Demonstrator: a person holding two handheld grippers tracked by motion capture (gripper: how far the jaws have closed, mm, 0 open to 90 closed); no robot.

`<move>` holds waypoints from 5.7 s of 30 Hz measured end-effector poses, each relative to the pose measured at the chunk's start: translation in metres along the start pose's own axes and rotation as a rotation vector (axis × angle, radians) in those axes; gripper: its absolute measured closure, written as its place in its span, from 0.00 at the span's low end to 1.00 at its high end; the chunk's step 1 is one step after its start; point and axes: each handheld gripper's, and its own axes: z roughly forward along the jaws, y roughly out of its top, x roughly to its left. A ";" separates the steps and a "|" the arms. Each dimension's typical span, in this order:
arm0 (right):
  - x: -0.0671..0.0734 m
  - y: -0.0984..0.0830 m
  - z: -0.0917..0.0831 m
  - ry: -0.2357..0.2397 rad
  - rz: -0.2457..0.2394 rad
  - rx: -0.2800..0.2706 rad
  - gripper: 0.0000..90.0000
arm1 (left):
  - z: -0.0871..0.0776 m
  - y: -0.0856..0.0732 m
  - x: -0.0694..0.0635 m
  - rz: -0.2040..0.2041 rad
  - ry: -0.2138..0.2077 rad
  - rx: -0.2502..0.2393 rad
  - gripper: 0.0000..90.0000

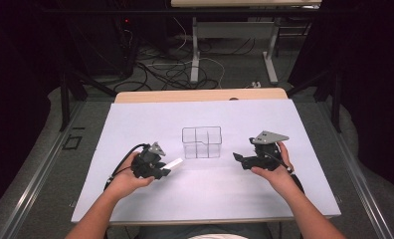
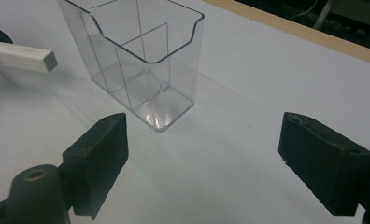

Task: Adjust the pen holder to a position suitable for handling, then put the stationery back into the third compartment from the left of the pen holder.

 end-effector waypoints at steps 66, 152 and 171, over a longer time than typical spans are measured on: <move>0.132 -0.002 0.030 0.023 -1.114 0.036 0.65 | 0.024 0.058 -0.032 -0.247 -0.318 0.095 0.75; 0.094 0.045 0.025 0.042 -0.717 -0.105 0.78 | -0.013 -0.003 0.014 -0.302 0.104 -0.315 0.09; 0.047 0.059 0.039 0.109 -0.261 -0.229 0.78 | -0.013 -0.014 0.007 -0.302 0.123 -0.362 0.00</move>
